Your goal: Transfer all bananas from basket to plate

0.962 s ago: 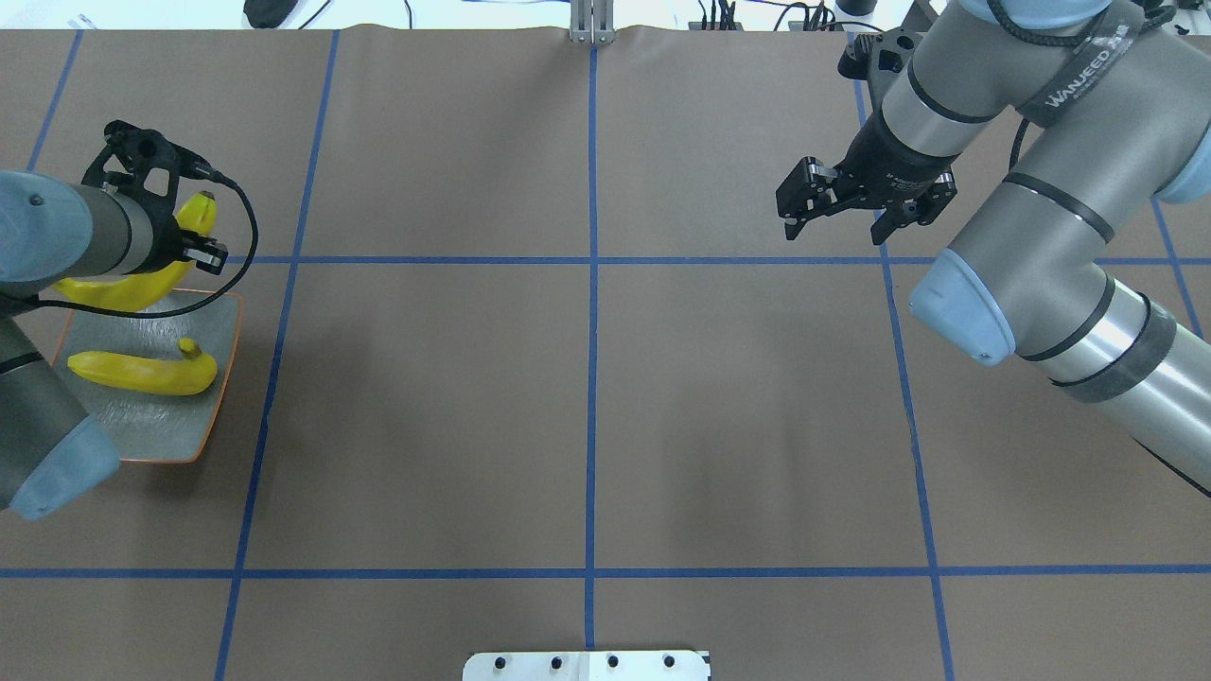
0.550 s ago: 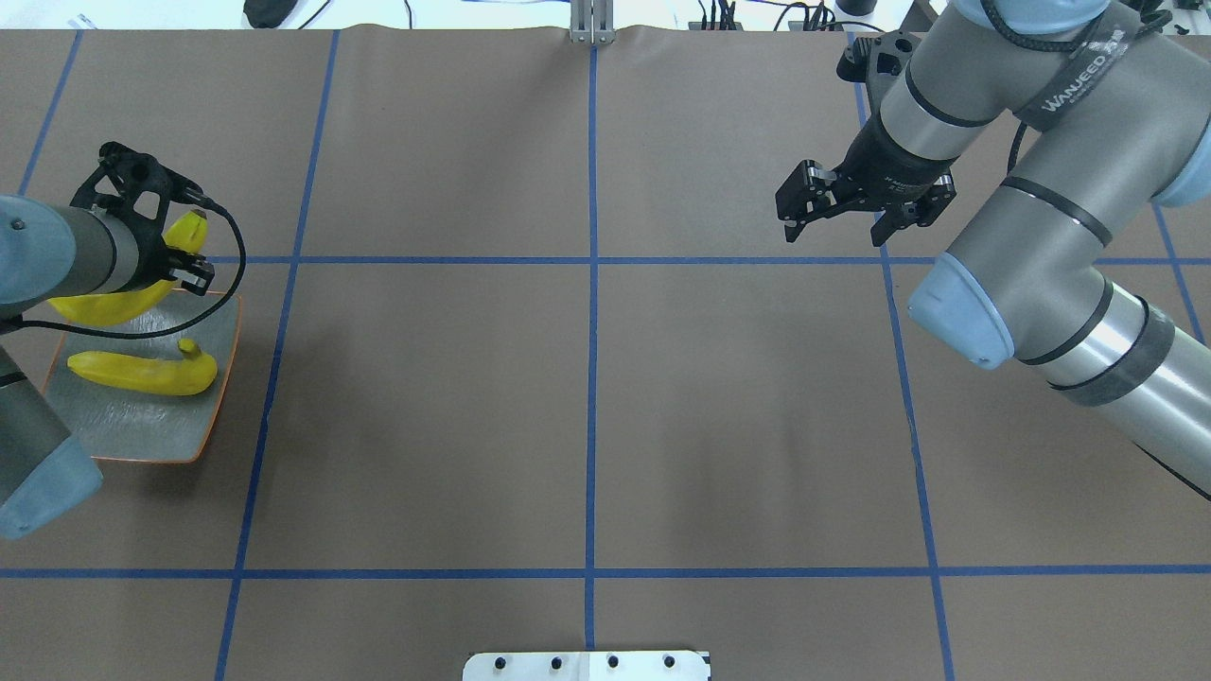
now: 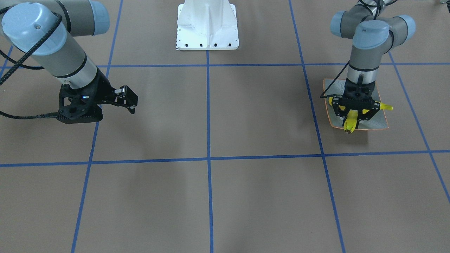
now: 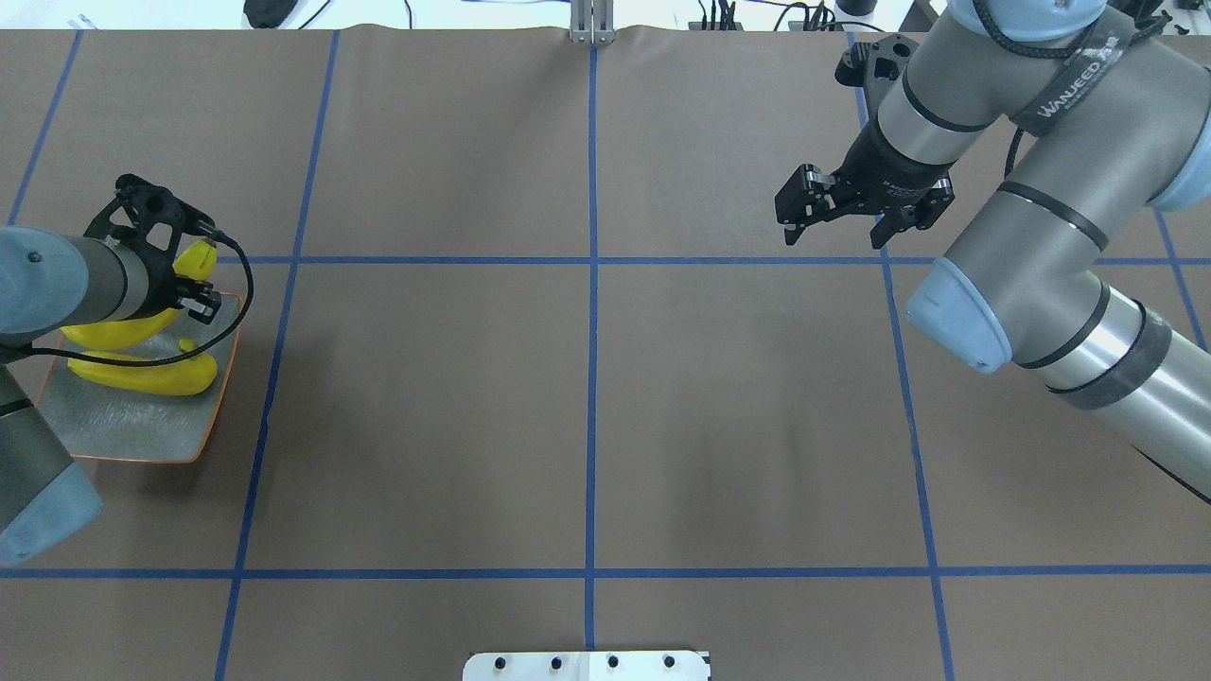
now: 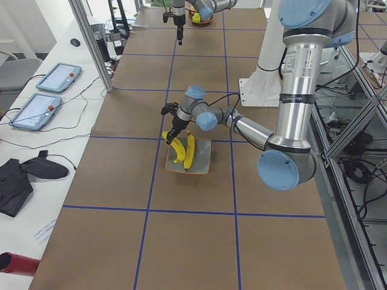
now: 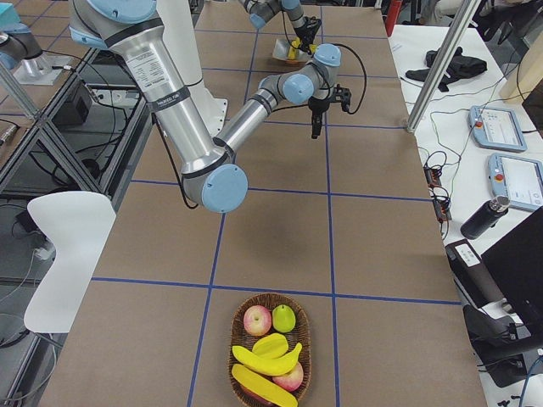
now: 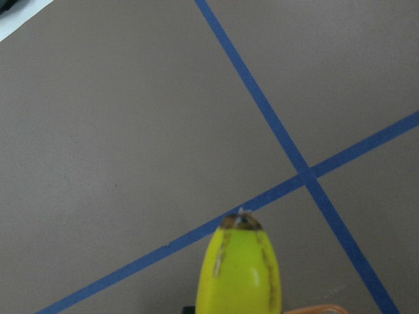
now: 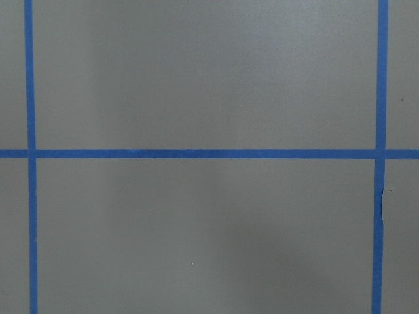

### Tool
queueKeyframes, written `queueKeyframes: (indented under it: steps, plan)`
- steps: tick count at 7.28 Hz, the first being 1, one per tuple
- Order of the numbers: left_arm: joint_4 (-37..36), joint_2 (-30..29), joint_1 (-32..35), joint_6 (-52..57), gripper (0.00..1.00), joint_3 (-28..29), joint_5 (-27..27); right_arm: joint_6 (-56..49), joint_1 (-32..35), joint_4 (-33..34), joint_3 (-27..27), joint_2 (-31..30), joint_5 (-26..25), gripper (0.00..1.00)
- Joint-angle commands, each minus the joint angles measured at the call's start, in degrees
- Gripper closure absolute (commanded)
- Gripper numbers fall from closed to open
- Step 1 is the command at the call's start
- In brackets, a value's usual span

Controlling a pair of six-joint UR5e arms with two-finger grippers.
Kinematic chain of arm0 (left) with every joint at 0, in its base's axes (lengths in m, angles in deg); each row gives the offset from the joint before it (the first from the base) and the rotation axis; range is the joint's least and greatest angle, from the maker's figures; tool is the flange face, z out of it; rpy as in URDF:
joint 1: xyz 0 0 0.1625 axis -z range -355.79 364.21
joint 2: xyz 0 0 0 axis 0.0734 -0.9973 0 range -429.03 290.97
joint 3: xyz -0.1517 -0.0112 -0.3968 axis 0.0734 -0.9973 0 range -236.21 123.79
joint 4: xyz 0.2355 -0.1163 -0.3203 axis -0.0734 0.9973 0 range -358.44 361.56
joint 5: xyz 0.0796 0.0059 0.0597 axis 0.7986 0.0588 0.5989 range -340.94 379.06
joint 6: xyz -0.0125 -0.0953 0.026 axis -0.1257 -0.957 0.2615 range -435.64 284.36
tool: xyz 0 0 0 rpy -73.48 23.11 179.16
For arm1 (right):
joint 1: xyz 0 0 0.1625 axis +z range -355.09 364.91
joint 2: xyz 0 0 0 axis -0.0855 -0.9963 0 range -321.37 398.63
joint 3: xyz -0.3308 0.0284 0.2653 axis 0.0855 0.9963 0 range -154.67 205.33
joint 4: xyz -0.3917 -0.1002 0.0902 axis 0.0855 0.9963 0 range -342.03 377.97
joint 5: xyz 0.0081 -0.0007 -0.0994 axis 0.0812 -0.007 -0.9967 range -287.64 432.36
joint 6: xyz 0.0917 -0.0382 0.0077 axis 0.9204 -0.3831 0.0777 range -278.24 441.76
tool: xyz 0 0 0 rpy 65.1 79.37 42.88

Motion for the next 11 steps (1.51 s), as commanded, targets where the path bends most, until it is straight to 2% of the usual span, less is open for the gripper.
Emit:
queueKeyframes:
  steps: [1,2,3,4,7,8,10,11]
  plan:
    - [0.76,1.12,-0.77,0.12,1.00,-0.24,-0.09,0.00,0.00,-0.09,0.01,-0.05,-0.01,0.00]
    - [2.77,2.17,-0.86,0.03,0.40,-0.24,-0.17,-0.09,0.00,-0.09,0.01,-0.05,-0.01,0.00]
    - [5.05,3.23,-0.78,0.03,0.00,-0.24,-0.17,-0.09,0.00,-0.09,0.01,-0.05,-0.01,0.00]
    - [7.51,4.37,-0.77,0.03,0.00,-0.24,-0.43,-0.17,0.00,-0.09,0.01,-0.05,-0.01,0.00]
    - [7.19,4.29,-0.78,-0.06,0.00,-2.68,-1.49,-0.44,-0.01,-0.09,0.10,-0.32,-0.01,0.00]
    - [6.92,4.20,-0.69,-0.14,0.00,-4.70,-5.58,-0.44,0.00,-0.09,0.10,-0.32,-0.01,0.00]
    - [6.31,3.33,-0.69,-1.11,0.00,-7.96,-6.94,-0.61,0.17,-0.09,0.01,-0.58,-0.01,0.00]
    - [5.87,1.41,-0.51,-4.94,0.00,-8.32,-7.29,-0.88,0.78,-0.09,0.01,-0.67,-0.01,0.00]
